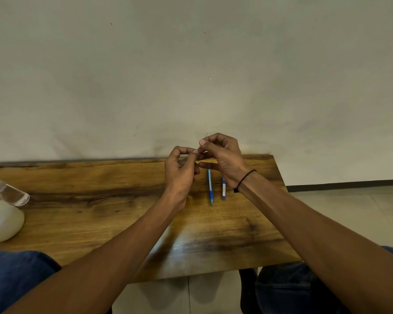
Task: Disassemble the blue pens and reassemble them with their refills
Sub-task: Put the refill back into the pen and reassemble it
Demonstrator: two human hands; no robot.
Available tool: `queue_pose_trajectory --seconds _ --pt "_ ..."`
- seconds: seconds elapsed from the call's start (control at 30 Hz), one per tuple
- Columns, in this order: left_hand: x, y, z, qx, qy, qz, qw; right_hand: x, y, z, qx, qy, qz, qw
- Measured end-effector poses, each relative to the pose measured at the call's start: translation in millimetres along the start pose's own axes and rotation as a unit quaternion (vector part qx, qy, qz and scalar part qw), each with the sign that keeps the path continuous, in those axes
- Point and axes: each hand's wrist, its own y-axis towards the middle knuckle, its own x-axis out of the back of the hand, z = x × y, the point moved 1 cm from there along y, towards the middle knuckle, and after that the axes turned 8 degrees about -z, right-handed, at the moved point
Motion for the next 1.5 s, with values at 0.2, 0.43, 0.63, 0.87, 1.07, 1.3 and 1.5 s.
queue_pose_trajectory --seconds 0.2,0.43,0.63,0.87,1.07,1.3,1.5 --pt "8.3 7.9 -0.1 0.030 -0.002 0.019 0.999 -0.6 1.2 3.2 -0.001 -0.011 -0.021 1.000" --pt "56.7 49.0 27.7 0.028 0.335 -0.051 0.940 1.0 -0.7 5.5 0.004 -0.034 -0.027 0.999" --pt "72.8 52.7 58.5 -0.037 0.557 -0.027 0.829 -2.5 -0.6 4.1 0.020 -0.061 -0.017 0.998" --pt "73.6 65.9 55.8 -0.066 0.555 0.000 0.829 -5.7 0.9 1.7 0.050 -0.086 -0.004 0.995" --pt "66.0 60.9 24.4 -0.151 0.423 -0.036 0.893 -17.8 1.8 1.0 0.107 -0.137 -0.005 0.985" --pt "69.9 54.7 19.6 -0.209 0.385 -0.022 0.899 -28.1 2.2 -3.0 0.162 -0.173 0.006 0.971" --pt "70.2 53.8 24.2 -0.234 0.384 0.008 0.893 -32.6 7.3 -8.7 0.181 -0.193 0.000 0.964"
